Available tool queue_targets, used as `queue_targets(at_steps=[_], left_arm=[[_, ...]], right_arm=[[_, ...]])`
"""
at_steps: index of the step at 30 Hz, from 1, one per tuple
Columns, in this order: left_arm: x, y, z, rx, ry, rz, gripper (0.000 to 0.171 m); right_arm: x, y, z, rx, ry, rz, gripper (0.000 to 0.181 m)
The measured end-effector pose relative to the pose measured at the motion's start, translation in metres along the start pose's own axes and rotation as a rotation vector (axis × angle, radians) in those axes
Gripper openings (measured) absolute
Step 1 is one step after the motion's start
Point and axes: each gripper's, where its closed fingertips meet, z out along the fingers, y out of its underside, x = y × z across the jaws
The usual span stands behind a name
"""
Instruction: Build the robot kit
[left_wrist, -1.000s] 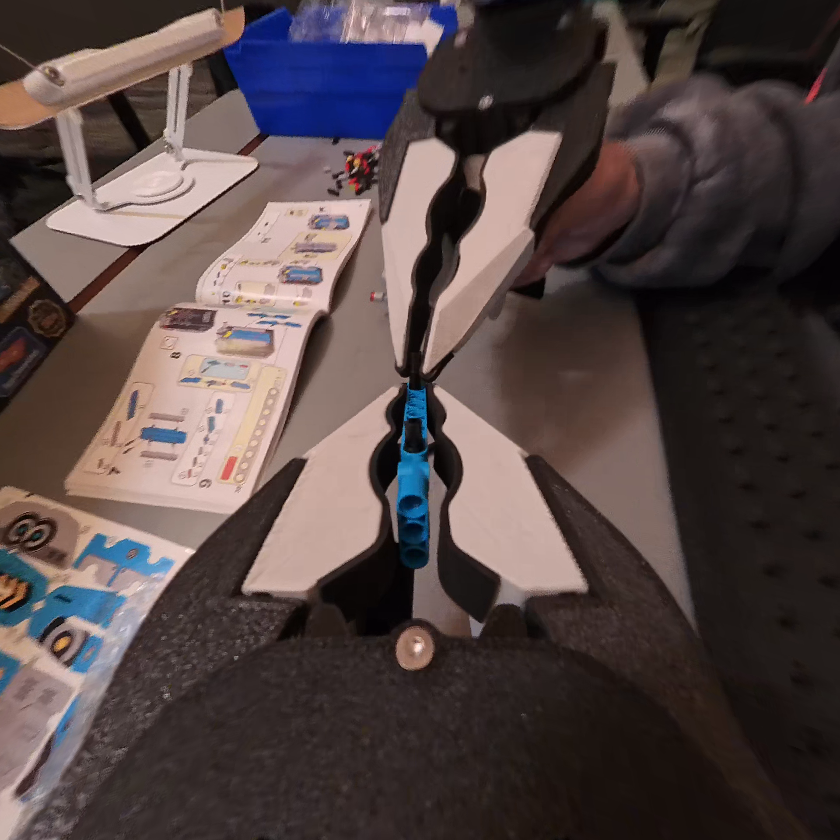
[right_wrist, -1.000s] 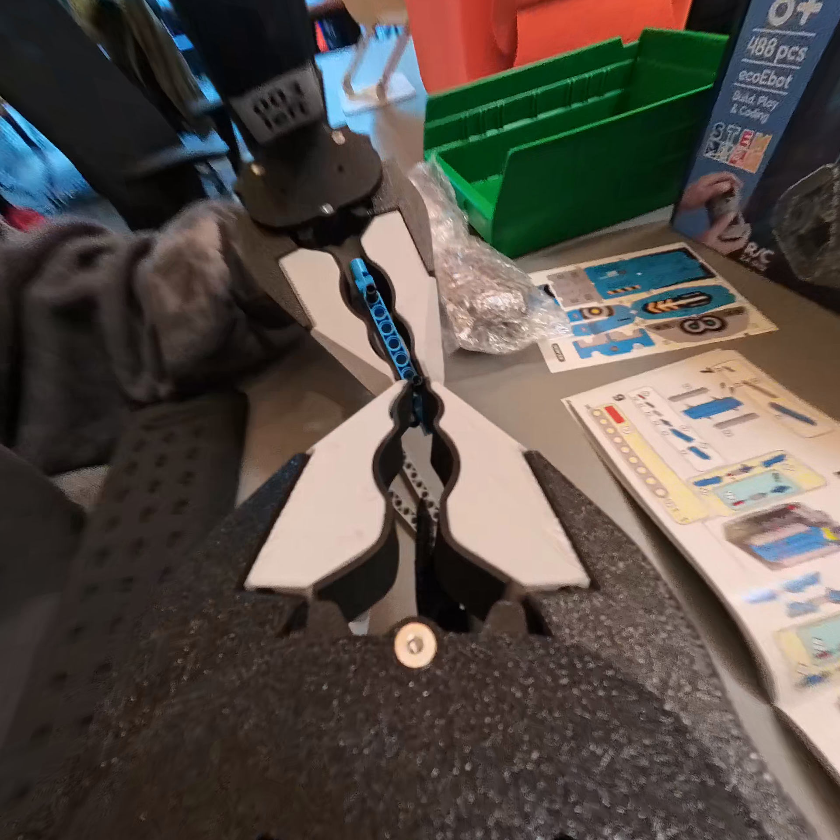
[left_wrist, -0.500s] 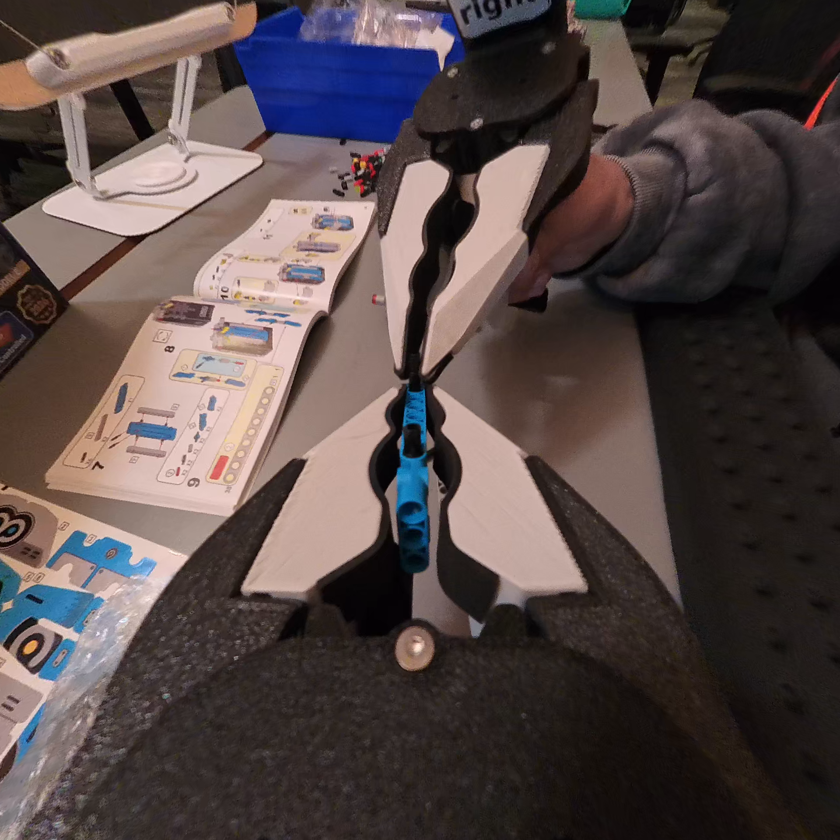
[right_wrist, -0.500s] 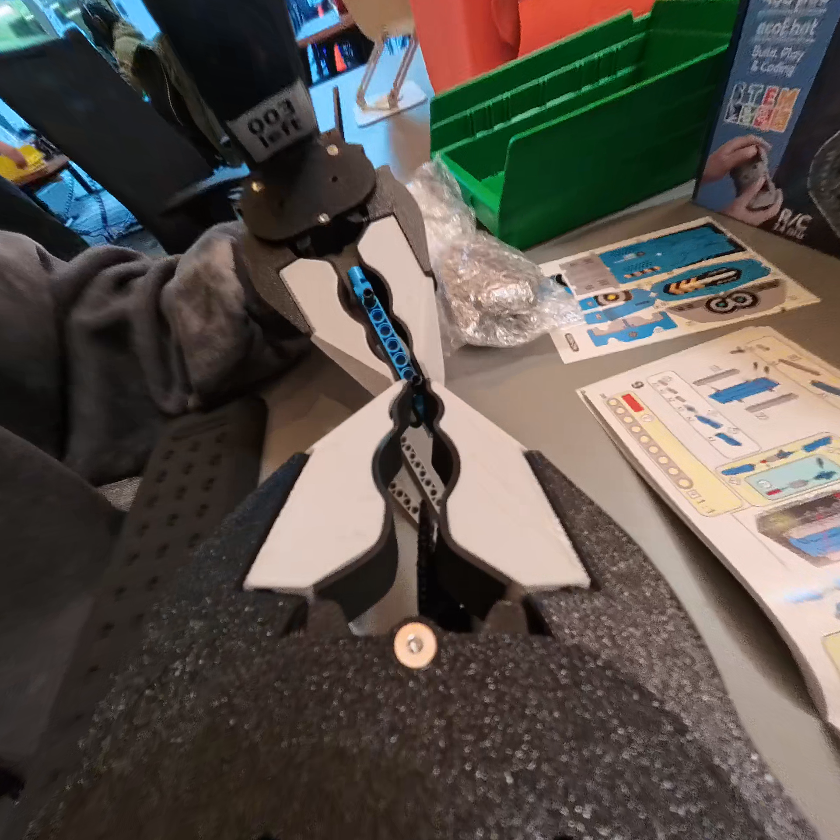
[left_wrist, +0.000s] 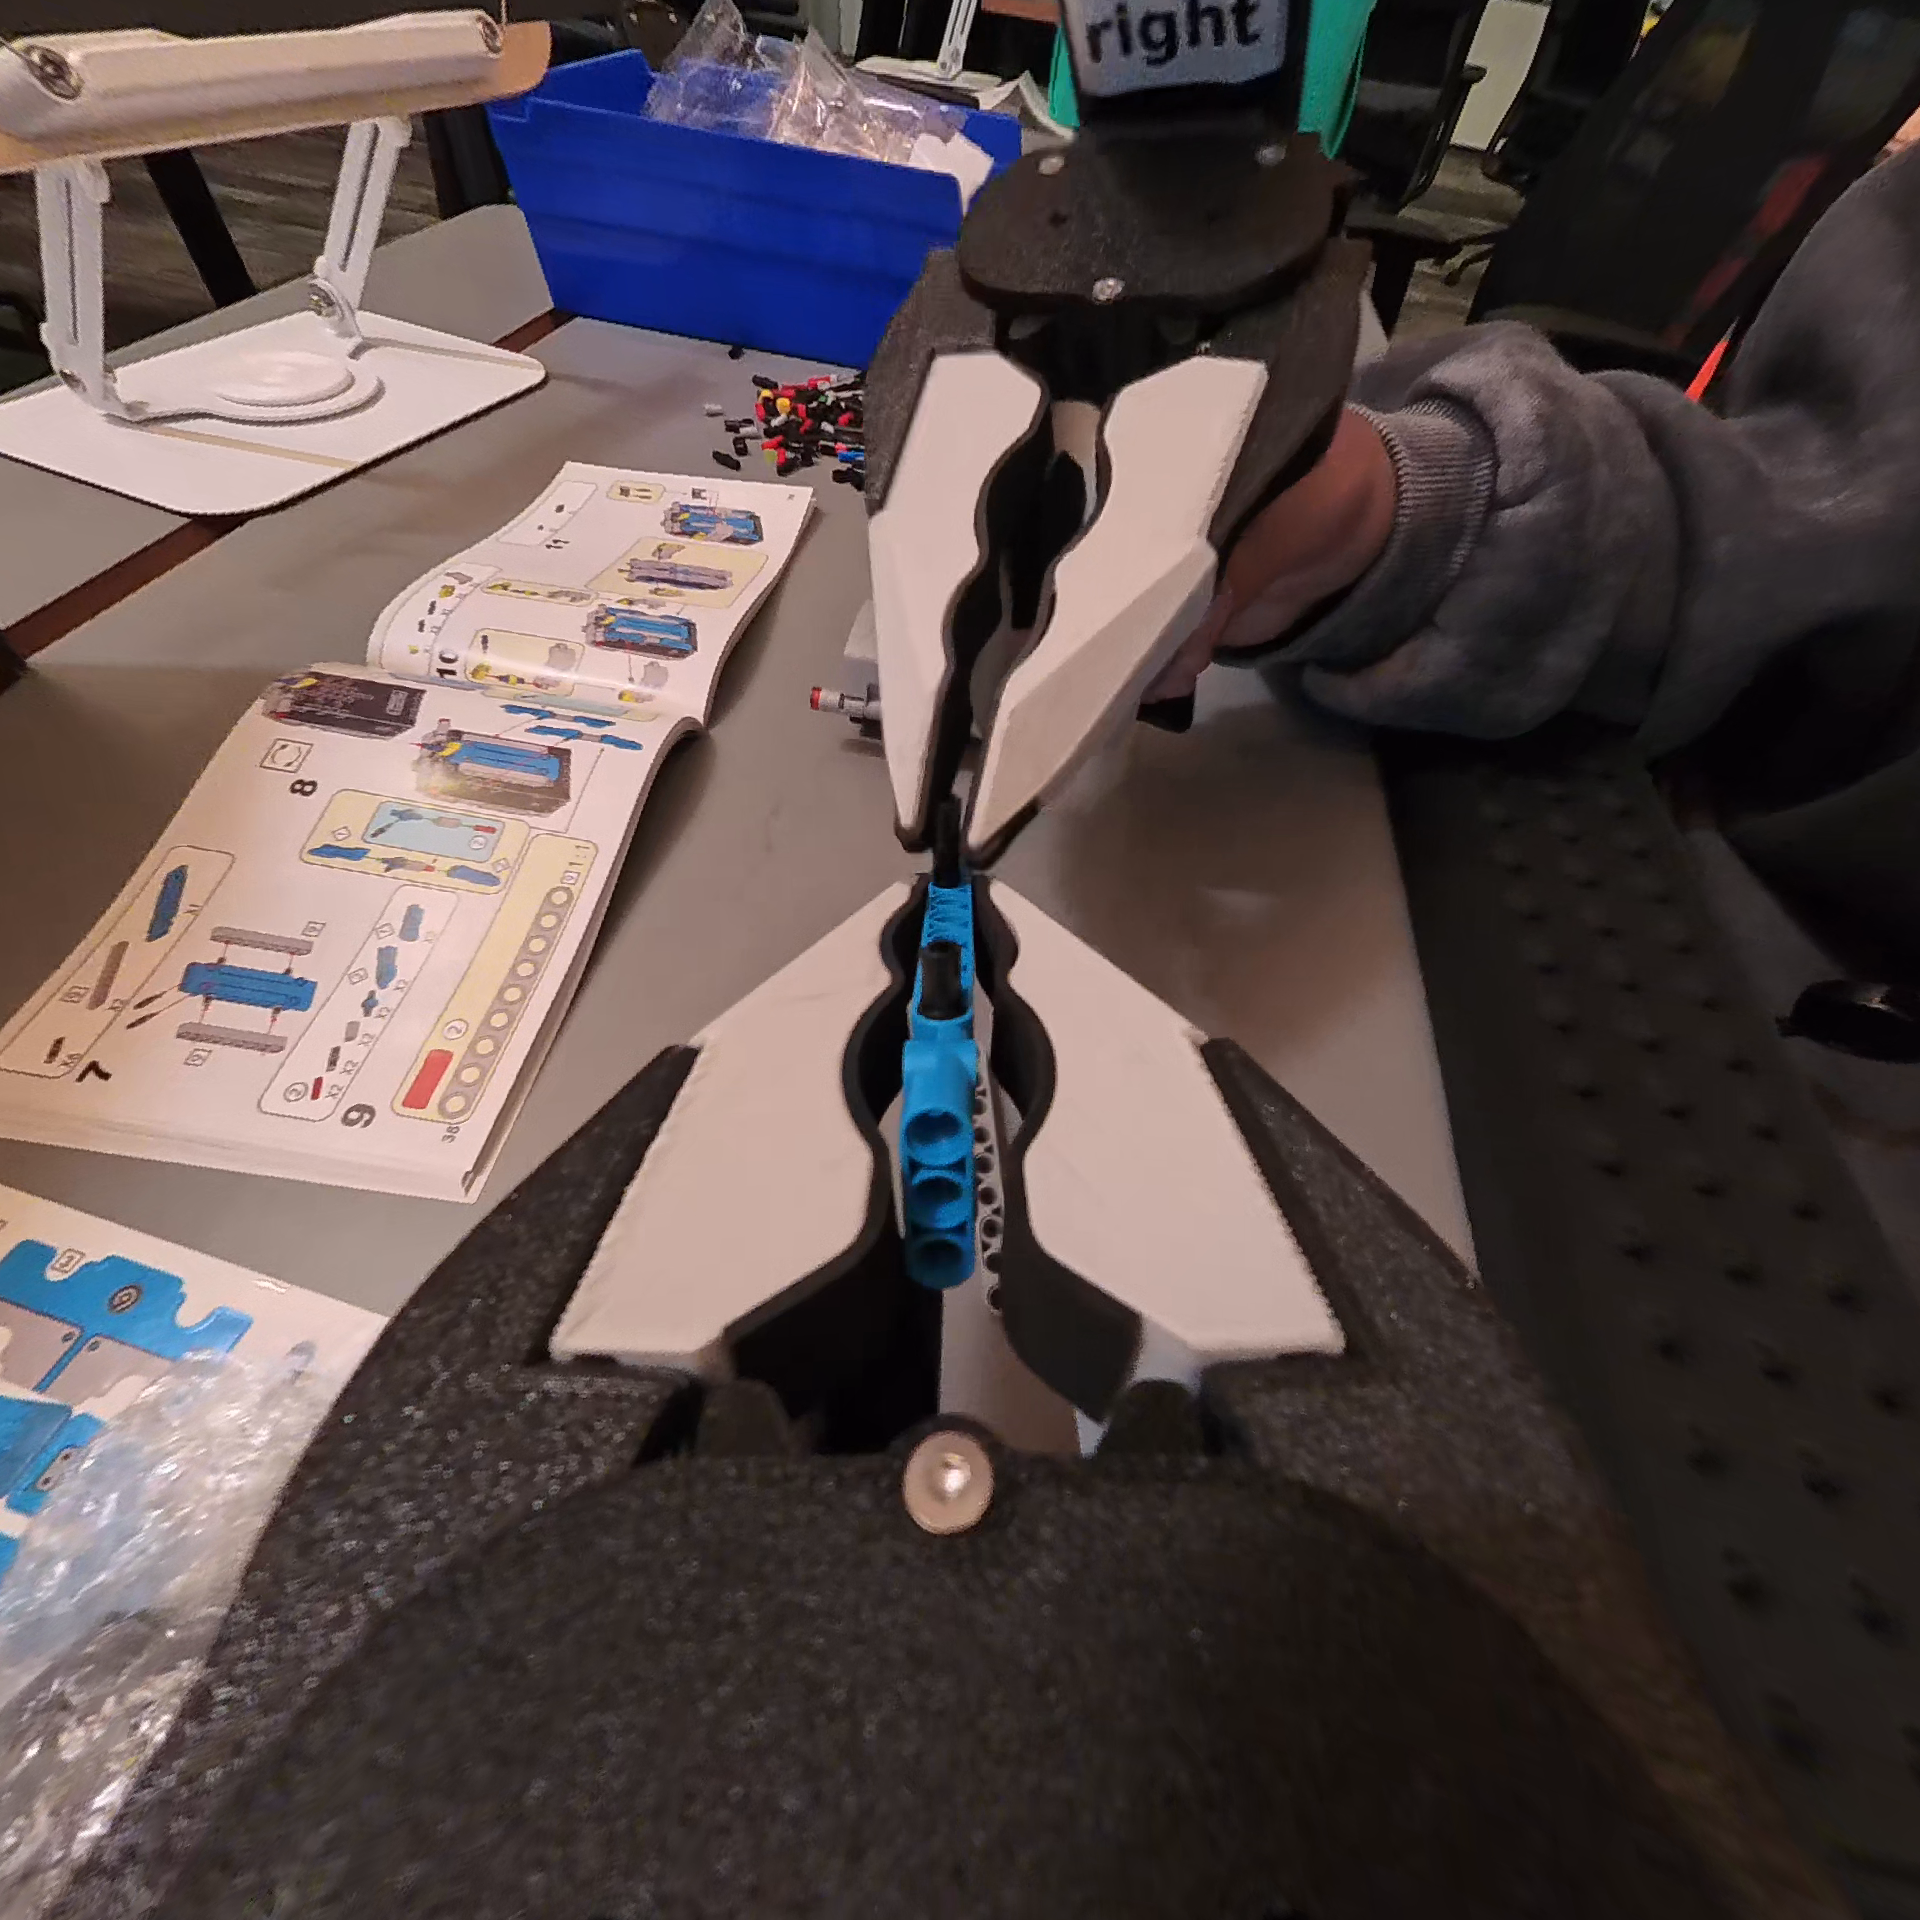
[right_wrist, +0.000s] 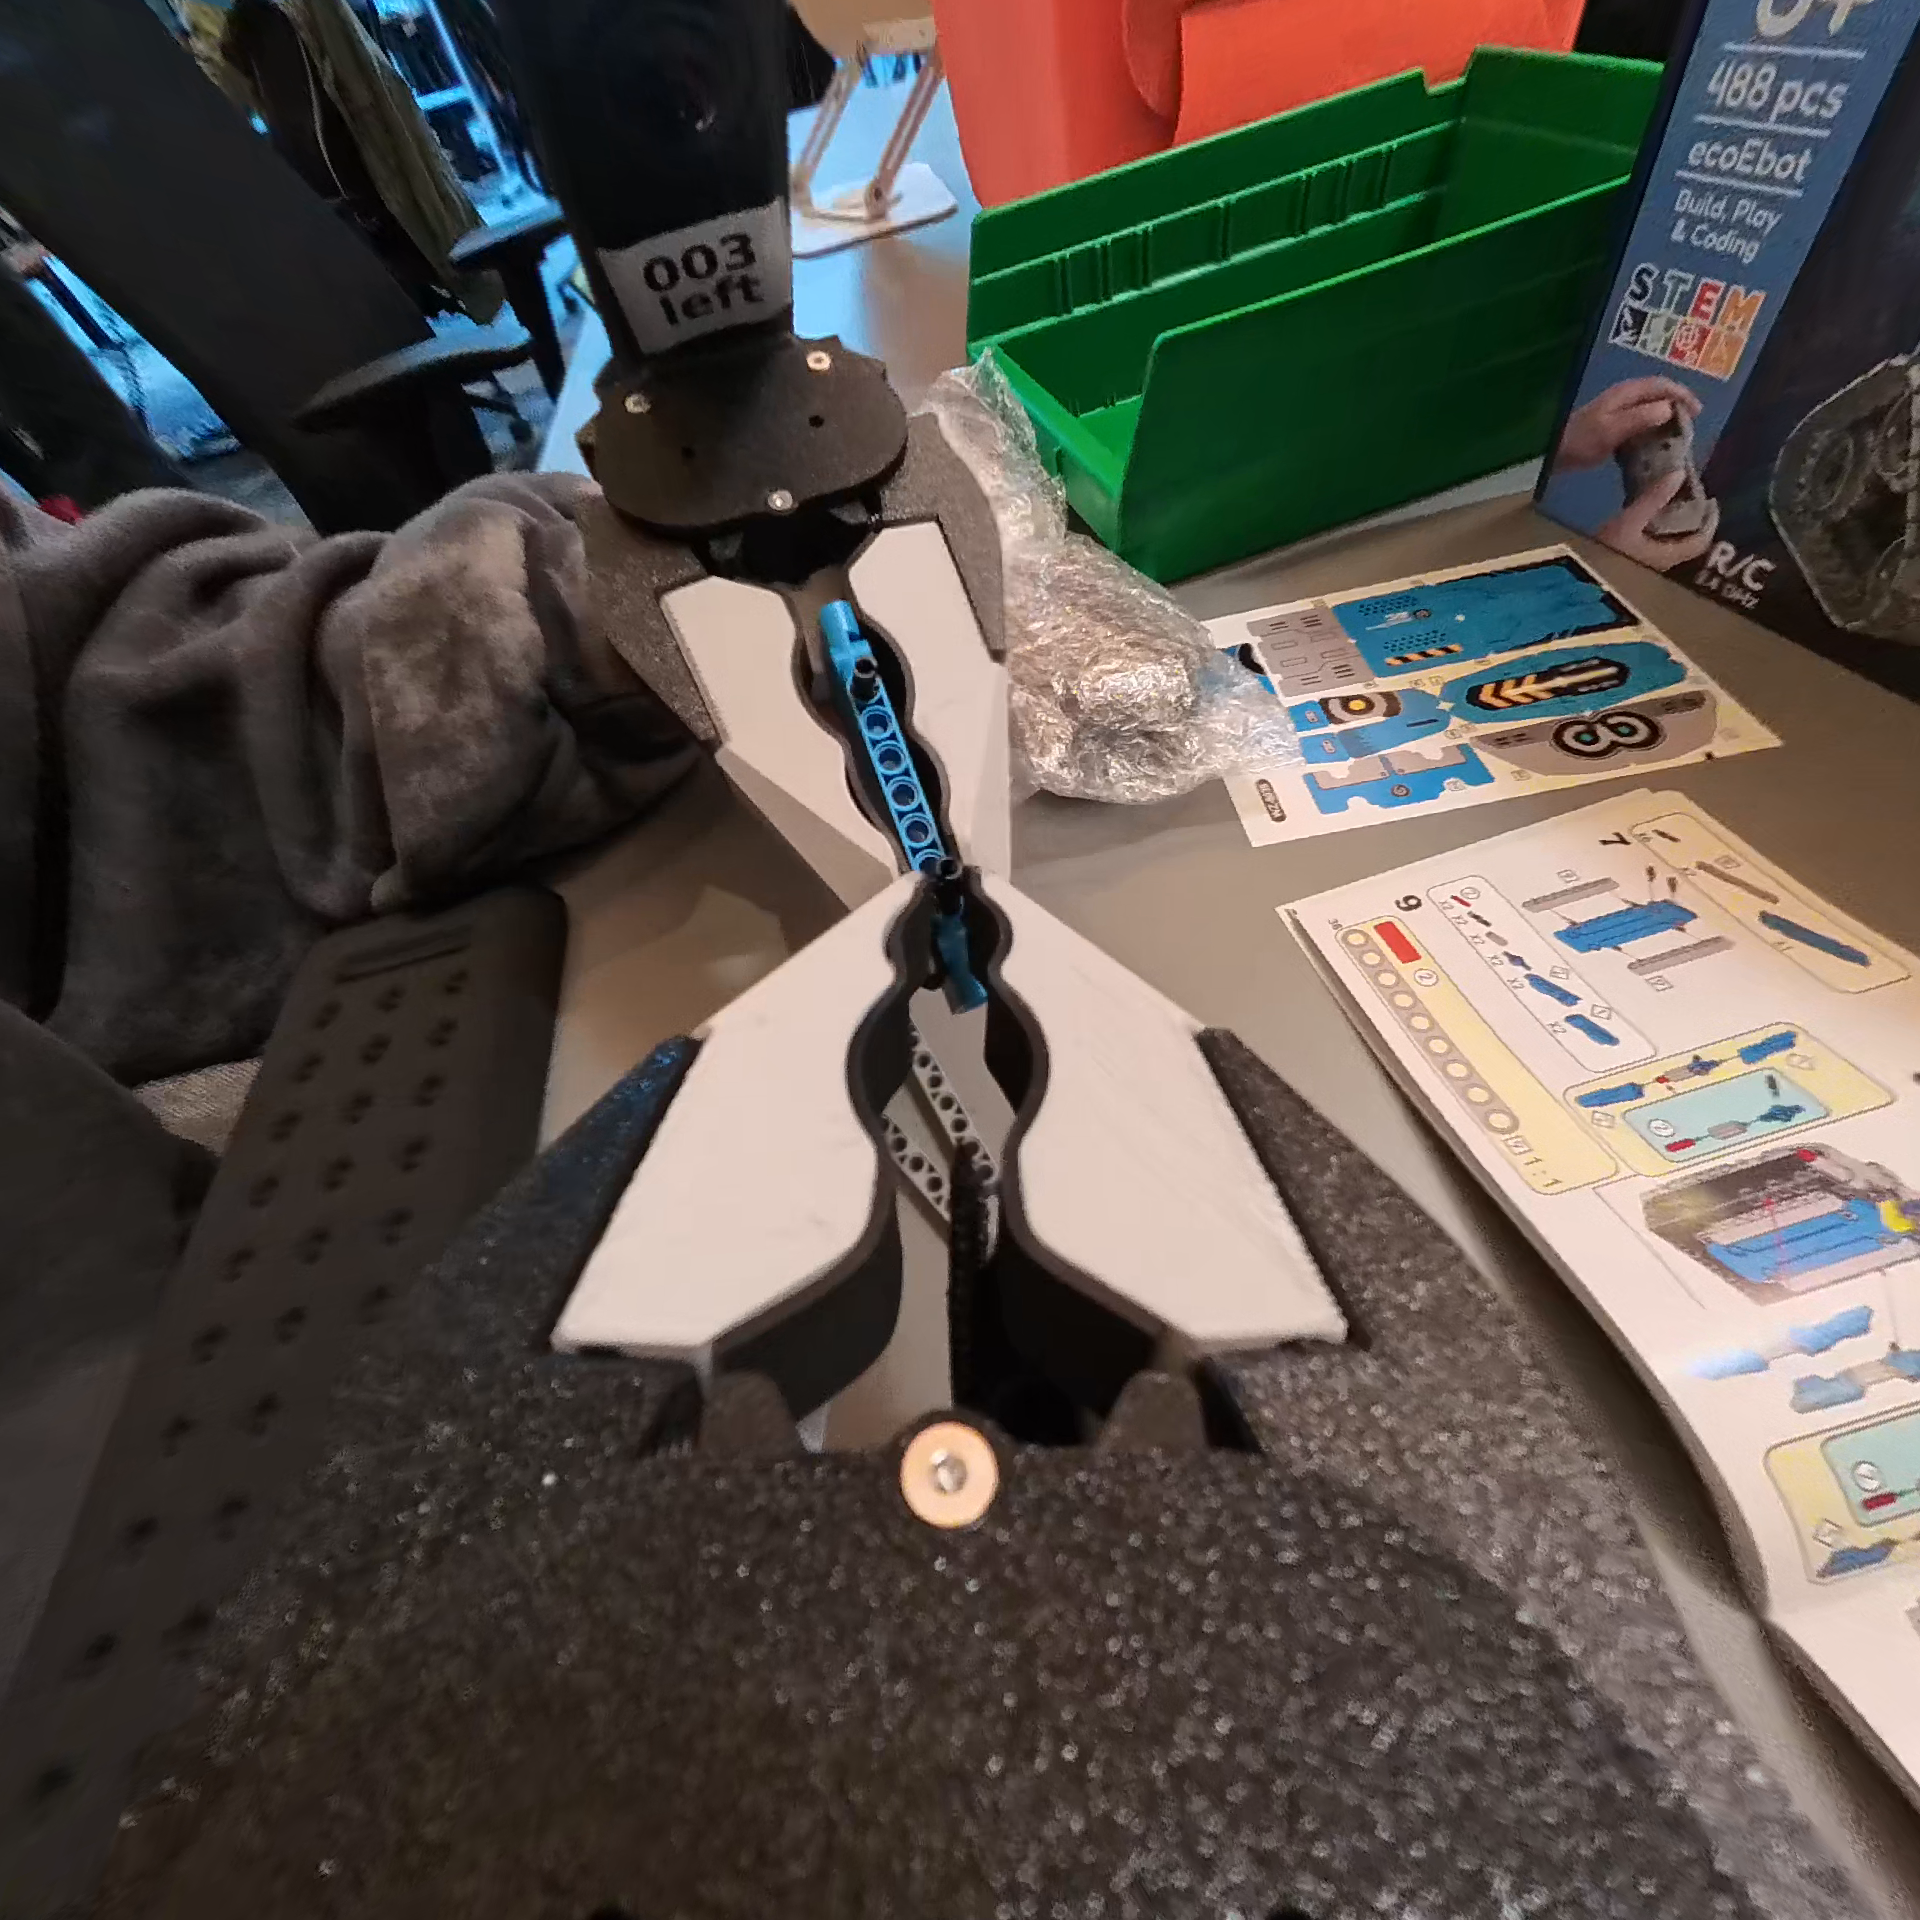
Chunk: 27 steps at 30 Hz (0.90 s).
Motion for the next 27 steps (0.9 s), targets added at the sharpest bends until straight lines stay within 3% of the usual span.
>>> queue_targets(at_steps=[6,8,11,14,16,27], left_arm=[[-0.007,0.015,0.002,-0.096,-0.044,0.023,0.006],[-0.026,0.041,-0.005,-0.259,-0.142,0.061,0.006],[-0.042,0.082,-0.027,-0.497,-0.208,0.039,0.006],[-0.031,0.085,-0.036,-0.531,-0.149,-0.003,0.006],[-0.022,0.089,-0.044,-0.569,-0.114,-0.018,0.006],[-0.020,0.099,-0.042,-0.597,-0.104,-0.055,0.007]], right_arm=[[0.009,-0.007,-0.008,0.078,-0.049,0.152,0.004],[0.031,0.006,-0.012,0.008,0.089,0.136,0.004],[0.052,0.044,-0.008,-0.213,0.248,0.082,0.004],[0.061,0.077,0.001,-0.406,0.368,0.010,0.004],[0.060,0.086,0.005,-0.459,0.391,-0.023,0.004],[0.060,0.092,0.005,-0.454,0.378,0.035,0.004]])
